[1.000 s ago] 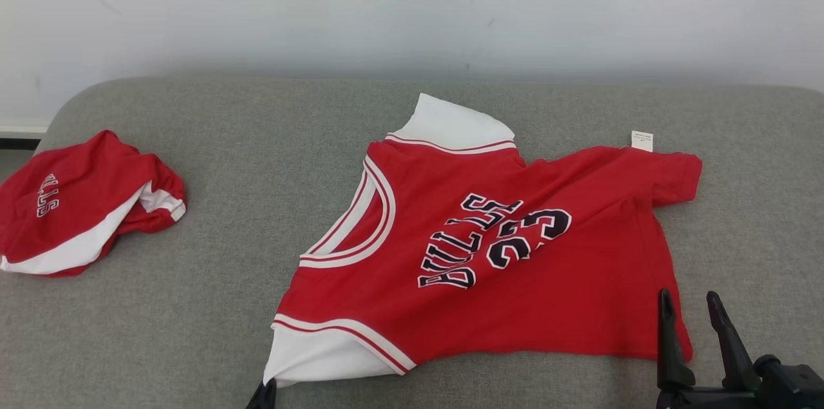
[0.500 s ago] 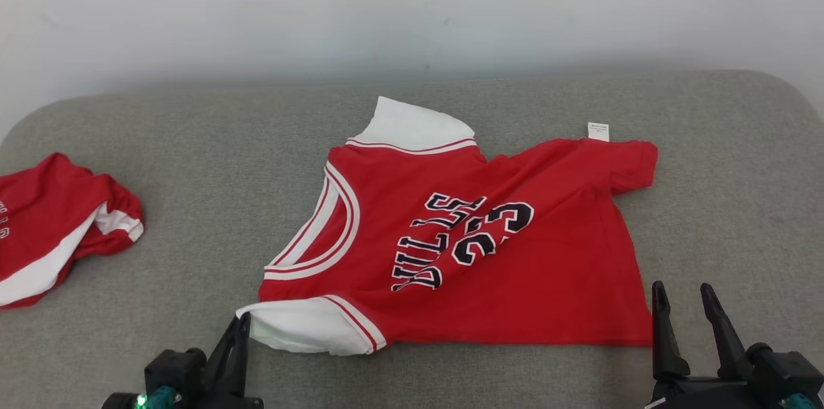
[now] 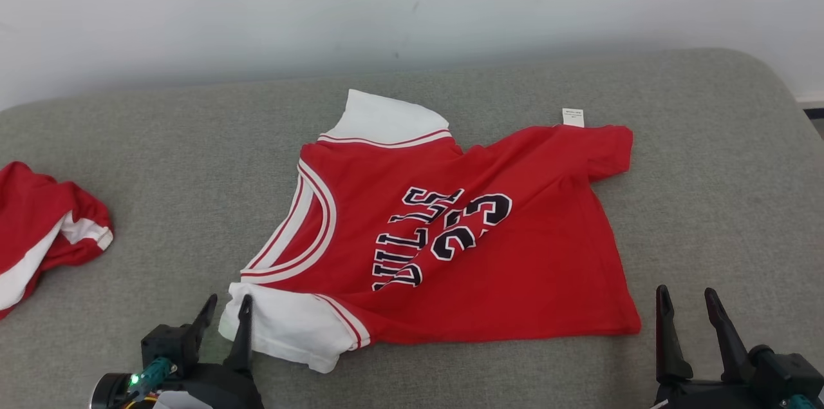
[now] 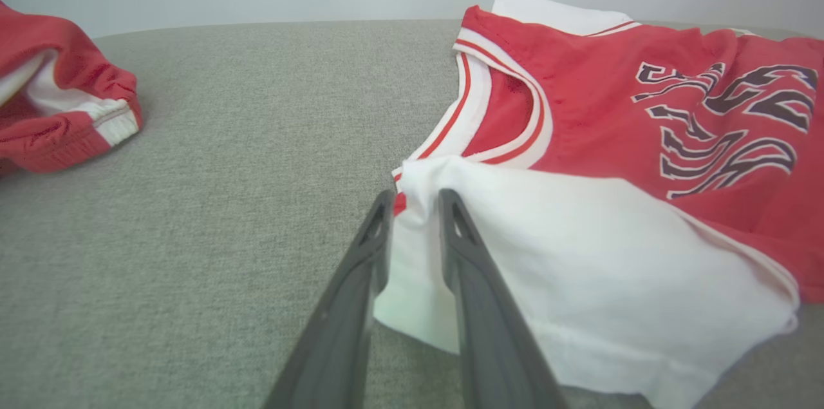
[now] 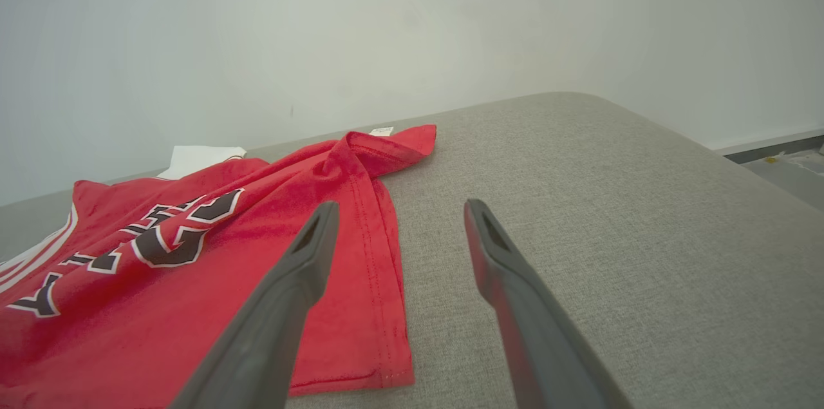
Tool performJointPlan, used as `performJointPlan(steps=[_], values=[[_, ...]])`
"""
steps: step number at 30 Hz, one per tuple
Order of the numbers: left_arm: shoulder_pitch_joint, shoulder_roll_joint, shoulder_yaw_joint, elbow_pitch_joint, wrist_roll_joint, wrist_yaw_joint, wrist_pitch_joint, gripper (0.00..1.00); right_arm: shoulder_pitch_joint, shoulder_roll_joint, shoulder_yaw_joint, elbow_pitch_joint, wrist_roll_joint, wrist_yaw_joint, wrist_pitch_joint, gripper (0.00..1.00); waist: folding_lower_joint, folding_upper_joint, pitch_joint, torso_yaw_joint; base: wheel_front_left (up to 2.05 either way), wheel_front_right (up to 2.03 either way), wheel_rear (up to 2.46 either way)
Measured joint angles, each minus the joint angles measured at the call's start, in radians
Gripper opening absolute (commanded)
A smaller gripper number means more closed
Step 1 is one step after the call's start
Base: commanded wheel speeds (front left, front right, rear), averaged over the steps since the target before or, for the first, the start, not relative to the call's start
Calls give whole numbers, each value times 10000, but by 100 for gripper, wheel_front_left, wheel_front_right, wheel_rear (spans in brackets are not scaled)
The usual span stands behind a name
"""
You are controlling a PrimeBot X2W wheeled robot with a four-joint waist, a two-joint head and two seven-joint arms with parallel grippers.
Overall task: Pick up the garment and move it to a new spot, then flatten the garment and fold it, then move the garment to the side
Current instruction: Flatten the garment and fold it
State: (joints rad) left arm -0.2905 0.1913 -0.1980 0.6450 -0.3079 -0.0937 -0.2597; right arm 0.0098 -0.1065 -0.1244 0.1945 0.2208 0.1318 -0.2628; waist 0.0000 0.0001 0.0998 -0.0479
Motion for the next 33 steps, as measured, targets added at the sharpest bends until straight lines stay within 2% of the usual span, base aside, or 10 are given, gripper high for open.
performJointPlan(steps=[9,14,27,28,29,33], values=[[920,-207,357,-1400,295,13,-27,100,170,136,-40,69,46,0,-6,100,0,0,-170,579,0,0,0],[1601,-146,355,-1643,378,-36,-27,100,171,171,10,121,79,0,-6,100,0,0,-185,776,0,0,0],[1132,-56,384,-568,119,-207,-29,100,137,71,142,169,150,0,-13,100,0,0,-102,160,0,0,0],[1082,-48,343,-357,119,-209,-27,41,136,59,128,171,150,0,-13,100,0,0,-97,106,0,0,0],[1037,-52,345,-232,107,-215,-29,0,137,44,109,173,151,0,-12,100,0,0,-93,61,0,0,0],[848,-52,261,90,71,-268,-27,0,161,38,19,161,153,0,-13,100,0,0,-116,8,0,0,0]])
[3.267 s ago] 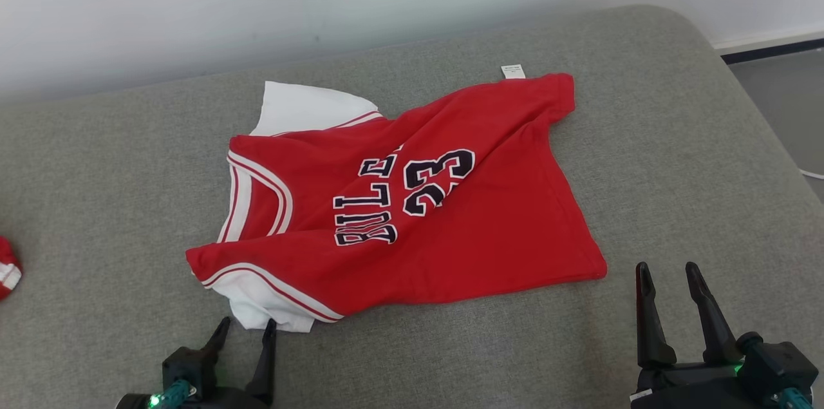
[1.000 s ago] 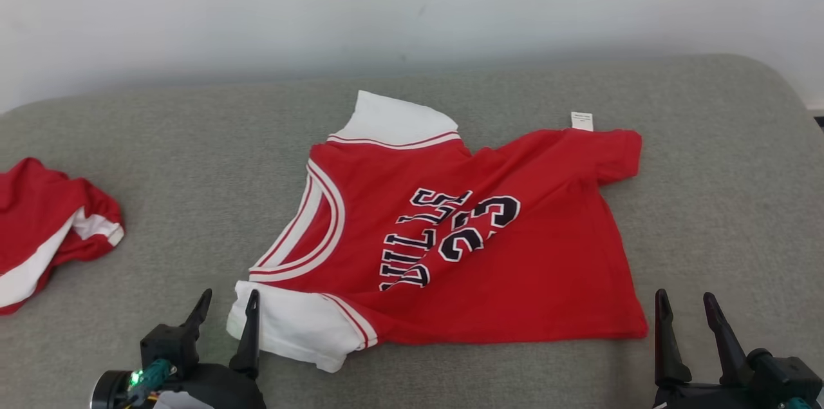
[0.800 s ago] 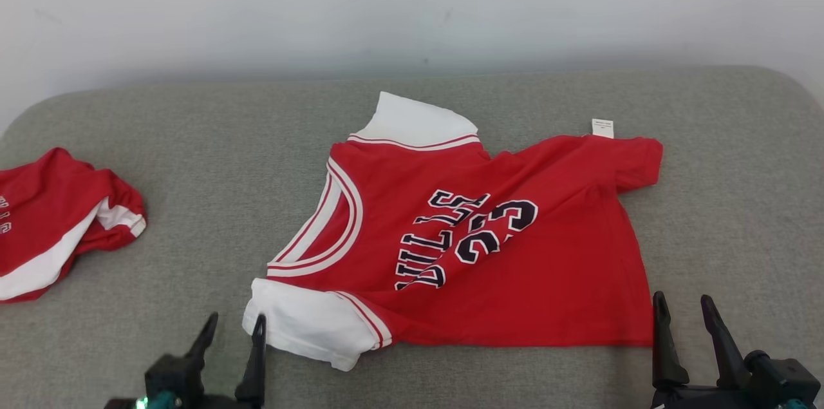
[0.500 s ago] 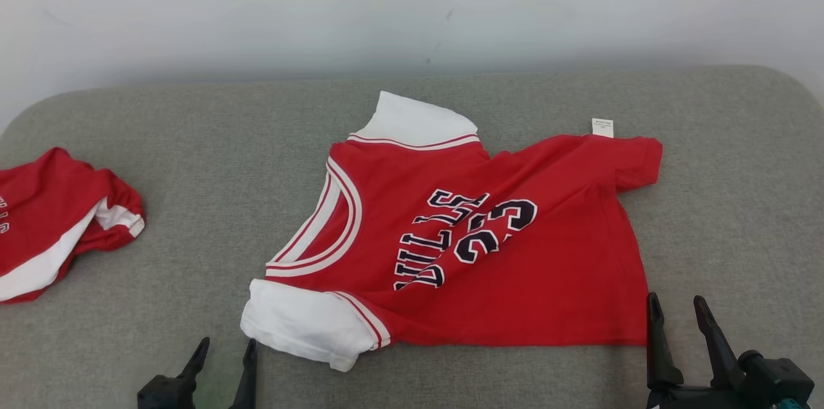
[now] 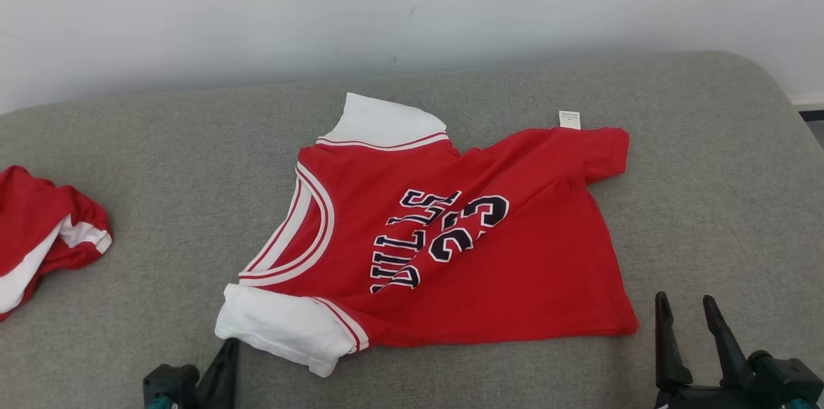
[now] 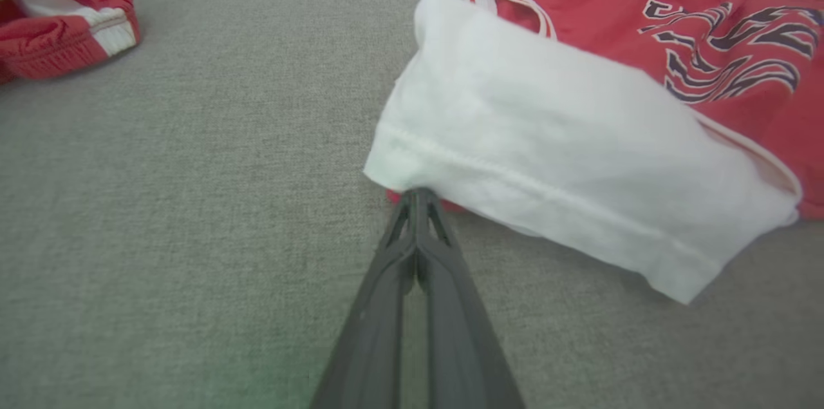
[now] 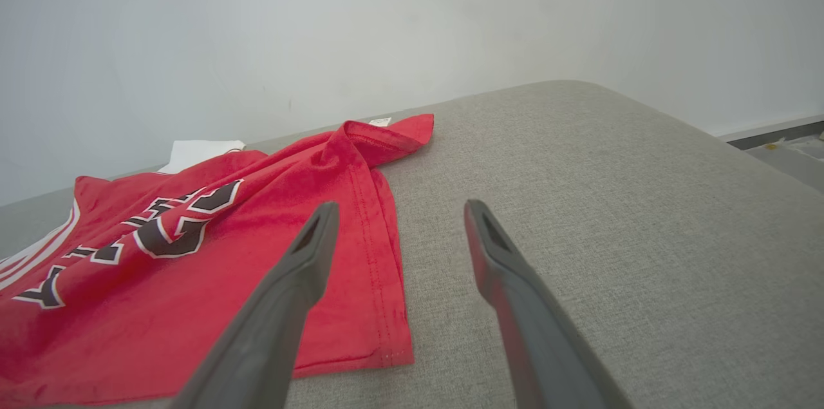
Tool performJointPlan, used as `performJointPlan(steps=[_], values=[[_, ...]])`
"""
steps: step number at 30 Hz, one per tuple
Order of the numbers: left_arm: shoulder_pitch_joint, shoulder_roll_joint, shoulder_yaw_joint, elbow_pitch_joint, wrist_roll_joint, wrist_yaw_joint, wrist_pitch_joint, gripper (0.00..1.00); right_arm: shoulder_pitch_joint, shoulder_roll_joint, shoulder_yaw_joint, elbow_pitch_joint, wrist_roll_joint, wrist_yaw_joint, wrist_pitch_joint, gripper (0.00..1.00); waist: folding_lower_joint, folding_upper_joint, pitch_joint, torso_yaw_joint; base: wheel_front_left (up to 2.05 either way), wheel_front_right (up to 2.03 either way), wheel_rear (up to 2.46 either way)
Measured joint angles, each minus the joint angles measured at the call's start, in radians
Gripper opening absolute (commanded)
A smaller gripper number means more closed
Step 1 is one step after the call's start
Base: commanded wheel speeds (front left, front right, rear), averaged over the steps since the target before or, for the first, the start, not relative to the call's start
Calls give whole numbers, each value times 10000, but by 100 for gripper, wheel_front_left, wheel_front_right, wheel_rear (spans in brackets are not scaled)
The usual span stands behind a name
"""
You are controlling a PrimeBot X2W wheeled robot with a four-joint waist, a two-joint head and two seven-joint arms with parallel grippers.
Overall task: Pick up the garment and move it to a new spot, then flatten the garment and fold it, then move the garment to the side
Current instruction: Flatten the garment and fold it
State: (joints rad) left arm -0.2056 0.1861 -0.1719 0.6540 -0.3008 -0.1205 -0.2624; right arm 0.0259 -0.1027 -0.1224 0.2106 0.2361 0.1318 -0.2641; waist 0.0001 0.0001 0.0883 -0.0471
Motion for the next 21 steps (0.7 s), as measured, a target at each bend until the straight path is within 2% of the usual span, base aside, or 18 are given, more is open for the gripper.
performJointPlan(steps=[4,13,14,15,16,21], values=[[51,-138,-63,-290,-33,-27,-2,0,172,27,-140,-31,-2,0,0,100,0,0,-77,169,0,0,0],[416,15,-142,-890,75,-19,-2,0,187,100,-77,-33,-13,0,0,100,-1,-1,-197,661,0,0,0],[422,48,-128,-966,132,31,-2,24,187,100,-58,-29,-13,0,0,100,-1,0,-195,692,0,0,0],[416,96,-125,-1009,161,61,-2,87,183,102,-40,-25,-13,0,0,100,-1,-1,-186,709,0,0,0],[410,169,-169,-989,251,63,-2,100,174,102,-19,-27,-13,0,0,100,-1,-1,-169,713,0,0,0],[125,305,-238,-773,293,63,36,100,136,79,82,-6,-2,0,0,100,0,0,-68,563,0,0,0]])
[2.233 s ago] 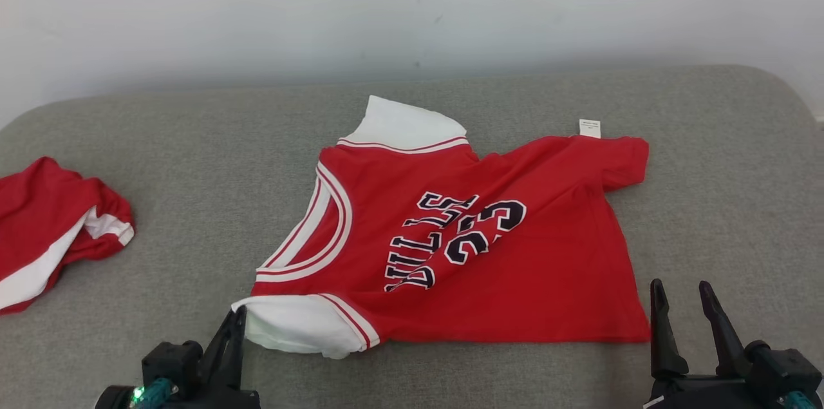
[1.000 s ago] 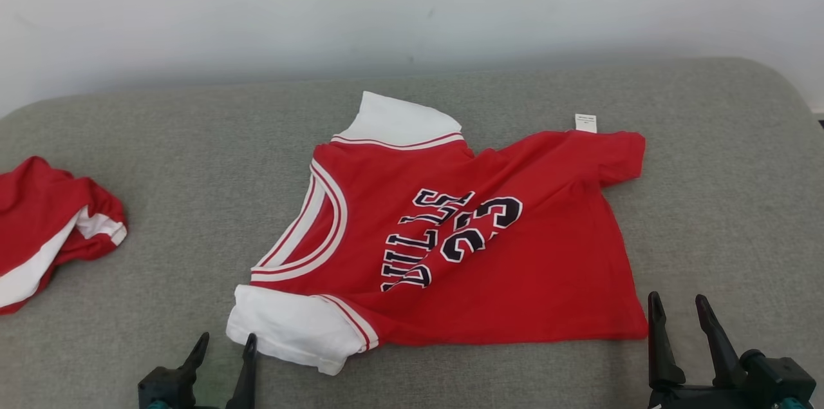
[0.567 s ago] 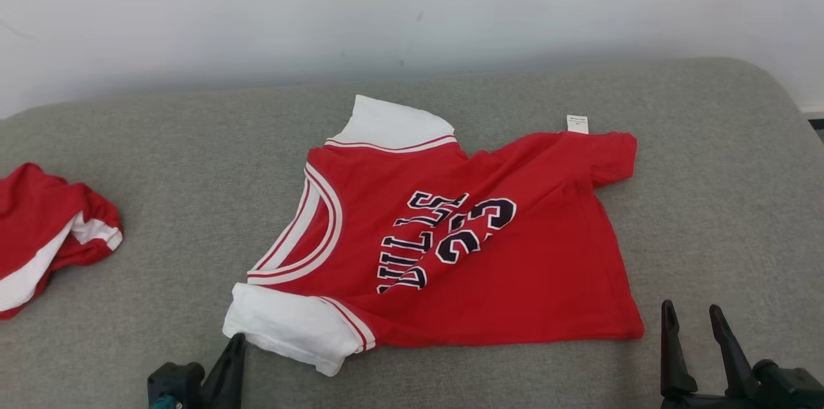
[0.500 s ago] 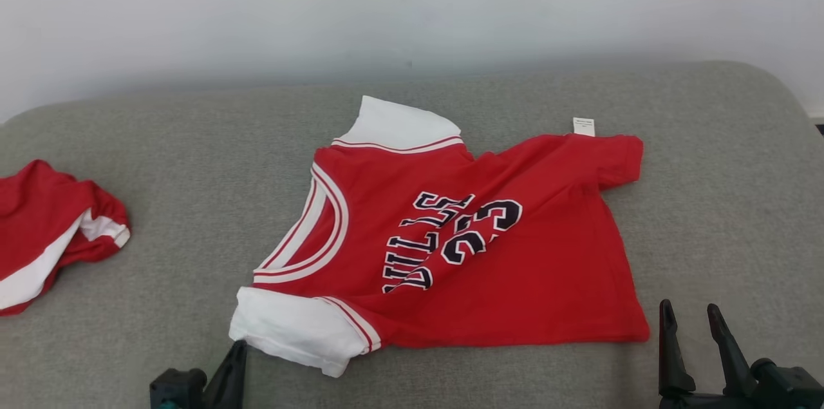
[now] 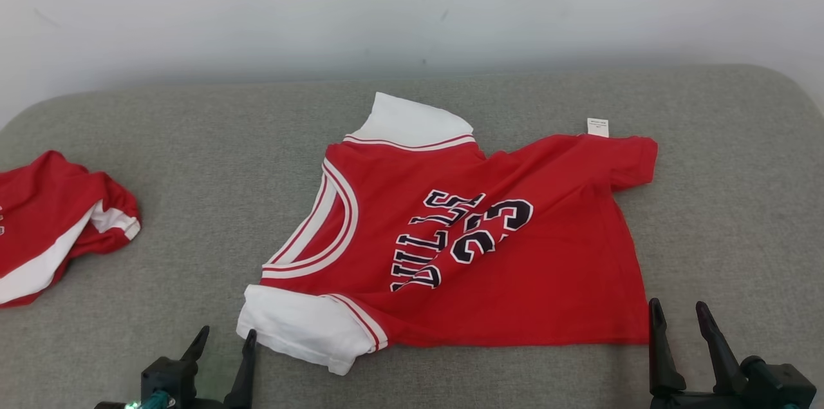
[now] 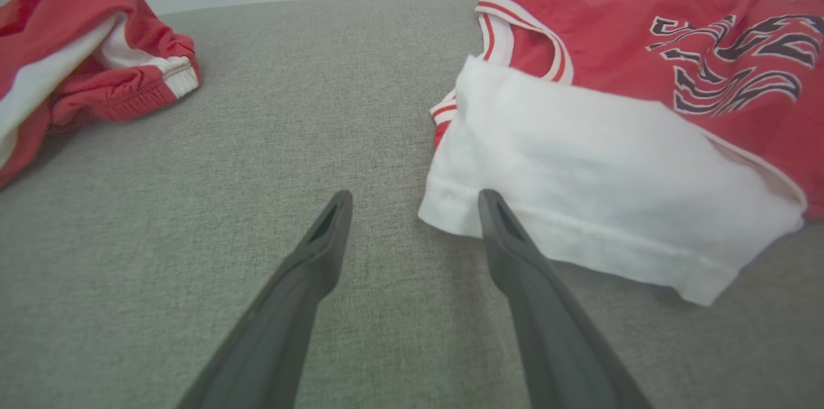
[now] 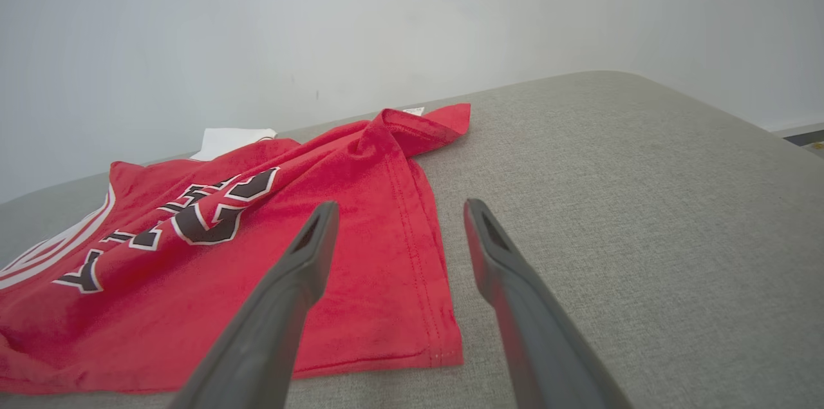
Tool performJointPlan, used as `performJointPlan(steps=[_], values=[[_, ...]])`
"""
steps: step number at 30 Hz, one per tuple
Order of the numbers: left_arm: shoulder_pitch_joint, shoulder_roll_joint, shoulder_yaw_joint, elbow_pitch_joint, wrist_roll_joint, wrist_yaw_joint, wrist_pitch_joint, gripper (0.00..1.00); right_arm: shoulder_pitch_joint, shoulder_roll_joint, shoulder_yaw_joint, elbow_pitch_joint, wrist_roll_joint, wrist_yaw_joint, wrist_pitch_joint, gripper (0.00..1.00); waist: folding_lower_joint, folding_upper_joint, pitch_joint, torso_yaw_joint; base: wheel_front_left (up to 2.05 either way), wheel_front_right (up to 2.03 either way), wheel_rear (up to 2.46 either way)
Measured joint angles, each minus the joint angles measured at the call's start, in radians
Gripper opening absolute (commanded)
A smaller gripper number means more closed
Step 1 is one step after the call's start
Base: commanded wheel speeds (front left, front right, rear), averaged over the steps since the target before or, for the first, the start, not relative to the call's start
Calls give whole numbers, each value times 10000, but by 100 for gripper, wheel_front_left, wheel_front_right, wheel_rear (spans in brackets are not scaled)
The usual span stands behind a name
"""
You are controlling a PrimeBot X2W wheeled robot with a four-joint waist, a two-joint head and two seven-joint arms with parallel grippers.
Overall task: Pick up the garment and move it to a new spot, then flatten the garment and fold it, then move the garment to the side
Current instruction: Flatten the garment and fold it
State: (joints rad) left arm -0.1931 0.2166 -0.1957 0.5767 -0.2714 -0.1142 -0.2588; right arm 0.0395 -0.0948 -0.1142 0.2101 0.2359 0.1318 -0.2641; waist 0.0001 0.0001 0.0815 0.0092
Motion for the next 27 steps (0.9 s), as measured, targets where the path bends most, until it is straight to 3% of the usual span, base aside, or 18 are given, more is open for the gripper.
performJointPlan(steps=[5,6,7,8,19,27], values=[[-322,54,-75,491,-84,-13,56,100,-4,-23,-33,23,2,0,0,100,0,0,100,-252,0,0,0],[-383,48,-121,612,-138,-19,105,73,-9,-35,-42,29,4,0,0,100,0,0,118,-298,0,0,0],[-401,59,-142,719,-186,-63,107,27,-13,-52,-46,31,13,0,0,100,0,0,137,-339,0,0,0],[-416,56,-153,779,-293,-88,94,0,-13,-65,-56,33,17,0,0,100,-1,0,157,-372,0,0,0],[-360,-33,-481,882,-476,-136,-8,0,34,-38,-184,59,10,0,0,100,0,0,-38,-122,0,0,0],[1177,-293,-474,-698,-663,372,142,0,277,63,-274,102,6,0,0,100,-1,0,-317,288,0,0,0]])
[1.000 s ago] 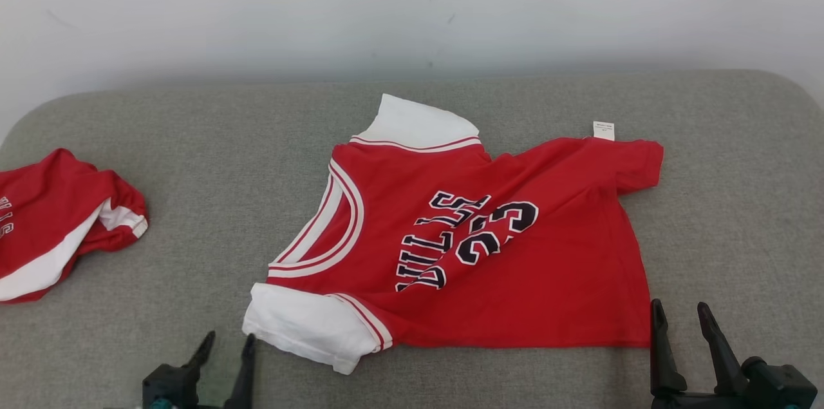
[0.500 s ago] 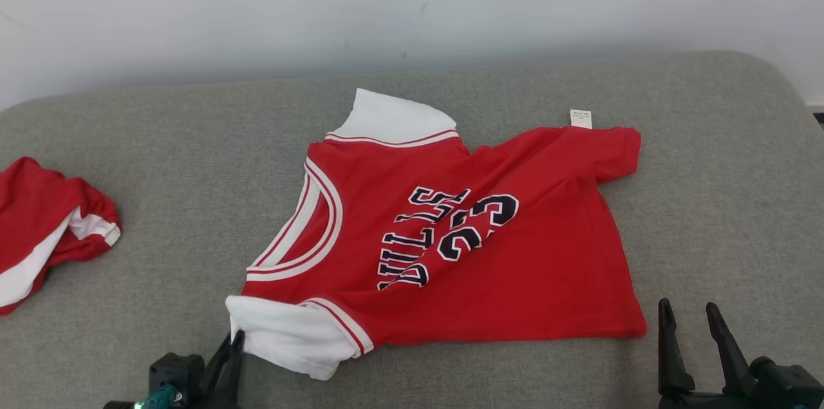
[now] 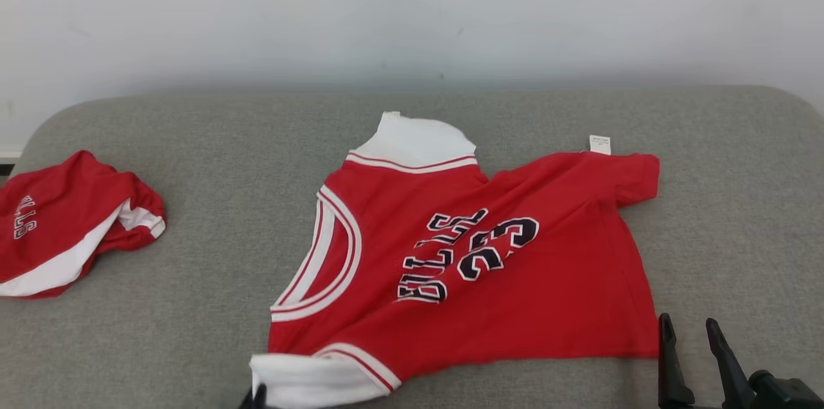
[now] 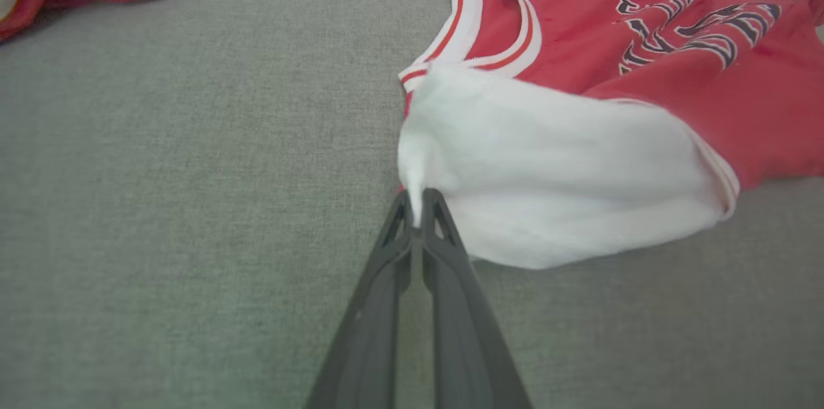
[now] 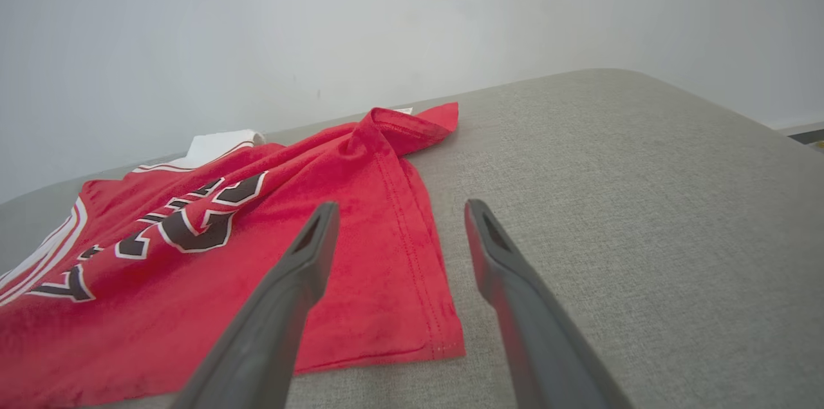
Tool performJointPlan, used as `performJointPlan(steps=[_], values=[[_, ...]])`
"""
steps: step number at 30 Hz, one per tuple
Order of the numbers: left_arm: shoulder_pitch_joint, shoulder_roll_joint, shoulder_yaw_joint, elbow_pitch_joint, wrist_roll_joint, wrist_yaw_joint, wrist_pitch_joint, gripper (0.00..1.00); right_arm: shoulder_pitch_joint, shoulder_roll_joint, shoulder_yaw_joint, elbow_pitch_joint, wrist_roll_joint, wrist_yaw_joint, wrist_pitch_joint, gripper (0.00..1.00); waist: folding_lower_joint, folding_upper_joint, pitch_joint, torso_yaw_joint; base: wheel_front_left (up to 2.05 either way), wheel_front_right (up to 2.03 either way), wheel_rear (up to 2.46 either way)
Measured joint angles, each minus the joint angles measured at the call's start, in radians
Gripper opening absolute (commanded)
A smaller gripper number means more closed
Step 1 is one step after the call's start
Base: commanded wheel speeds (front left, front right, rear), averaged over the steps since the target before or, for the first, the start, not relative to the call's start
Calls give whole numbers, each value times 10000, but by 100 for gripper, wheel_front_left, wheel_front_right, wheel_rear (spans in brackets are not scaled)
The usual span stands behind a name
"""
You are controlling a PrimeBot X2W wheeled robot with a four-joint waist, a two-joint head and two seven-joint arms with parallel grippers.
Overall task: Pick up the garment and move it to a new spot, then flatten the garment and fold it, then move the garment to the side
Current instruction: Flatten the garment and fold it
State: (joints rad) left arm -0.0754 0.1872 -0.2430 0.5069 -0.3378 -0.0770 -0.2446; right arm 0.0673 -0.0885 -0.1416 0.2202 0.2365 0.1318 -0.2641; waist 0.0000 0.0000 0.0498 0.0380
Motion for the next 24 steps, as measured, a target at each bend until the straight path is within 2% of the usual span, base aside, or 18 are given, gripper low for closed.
performJointPlan(steps=[4,5,6,7,11,15,19,24], values=[[755,-77,-119,-374,-136,77,364,0,8,19,67,69,10,0,0,100,0,0,-63,162,0,0,0],[852,-105,-67,-437,-199,100,353,18,8,23,79,94,10,0,0,100,0,0,-73,183,0,0,0],[907,-138,-31,-506,-272,161,336,85,6,29,90,111,10,0,0,100,0,0,-85,199,0,0,0],[928,-132,-46,-541,-259,165,337,100,5,21,92,125,10,0,0,100,0,0,-94,207,0,0,0],[953,77,157,-1106,-251,380,255,100,4,-36,81,109,21,0,0,100,0,0,-102,167,0,0,0],[918,554,585,-2416,-194,786,297,100,7,-94,10,90,59,0,0,100,0,0,-62,56,0,0,0],[608,991,696,-3300,-140,878,1087,100,-35,-73,115,100,71,0,-2,100,0,0,39,-109,0,0,0],[128,1187,681,-3210,-389,765,2073,100,-279,-6,263,186,102,0,0,100,0,0,230,-478,0,0,0]])
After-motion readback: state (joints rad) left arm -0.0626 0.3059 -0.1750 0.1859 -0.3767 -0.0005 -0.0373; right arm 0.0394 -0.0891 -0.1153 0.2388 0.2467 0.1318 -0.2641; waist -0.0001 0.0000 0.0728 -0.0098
